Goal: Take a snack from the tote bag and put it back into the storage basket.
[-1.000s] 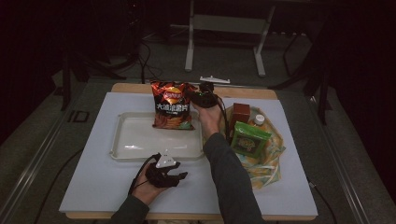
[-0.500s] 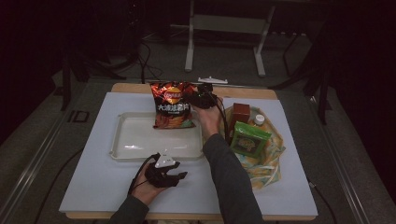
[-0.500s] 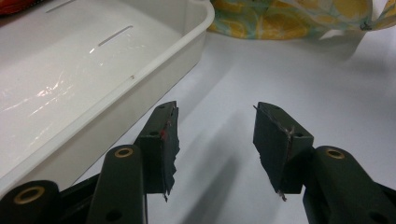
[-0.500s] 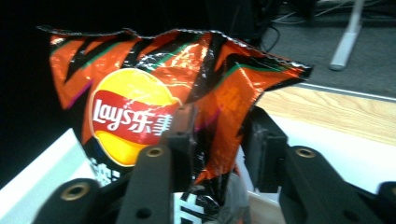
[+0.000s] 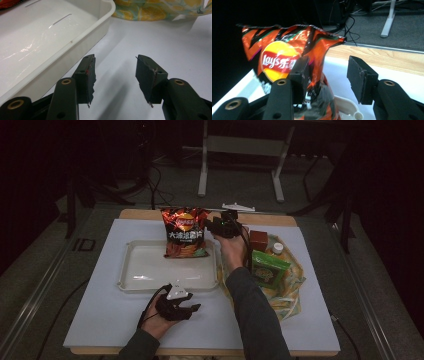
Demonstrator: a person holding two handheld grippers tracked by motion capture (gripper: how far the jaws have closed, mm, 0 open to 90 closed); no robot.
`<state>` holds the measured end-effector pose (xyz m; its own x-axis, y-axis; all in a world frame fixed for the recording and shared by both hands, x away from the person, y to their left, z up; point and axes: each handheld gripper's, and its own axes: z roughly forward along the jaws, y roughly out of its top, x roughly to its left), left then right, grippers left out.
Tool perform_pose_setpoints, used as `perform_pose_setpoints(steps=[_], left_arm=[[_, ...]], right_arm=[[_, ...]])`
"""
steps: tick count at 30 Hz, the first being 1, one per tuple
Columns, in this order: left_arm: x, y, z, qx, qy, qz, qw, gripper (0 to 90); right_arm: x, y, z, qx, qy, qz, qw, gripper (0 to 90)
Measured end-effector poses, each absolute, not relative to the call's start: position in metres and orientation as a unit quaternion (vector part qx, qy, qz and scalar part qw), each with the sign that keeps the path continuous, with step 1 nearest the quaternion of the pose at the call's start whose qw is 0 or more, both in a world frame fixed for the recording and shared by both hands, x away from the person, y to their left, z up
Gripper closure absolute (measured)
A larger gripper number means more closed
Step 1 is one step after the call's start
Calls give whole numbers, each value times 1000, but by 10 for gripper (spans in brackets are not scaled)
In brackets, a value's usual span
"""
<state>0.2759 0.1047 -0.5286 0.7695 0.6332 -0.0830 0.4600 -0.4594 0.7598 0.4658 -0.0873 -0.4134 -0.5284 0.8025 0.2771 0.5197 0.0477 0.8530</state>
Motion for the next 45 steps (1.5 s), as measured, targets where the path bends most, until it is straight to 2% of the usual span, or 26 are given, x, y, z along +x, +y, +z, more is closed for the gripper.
perform_pose_setpoints(steps=[14,18,27,37,45], left_arm=[[276,101,-528,851,316,111,405,495],[276,100,-529,852,315,111,402,495],[276,99,-529,853,315,112,400,495],[276,98,-530,854,314,112,399,495],[276,99,-529,853,316,111,399,495]], right_arm=[[435,-84,-413,419,747,501,126,575],[422,-85,-408,405,752,510,107,609],[393,-86,-394,357,778,505,111,673],[359,-92,-389,308,805,490,128,680],[347,-108,-394,302,819,478,96,658]])
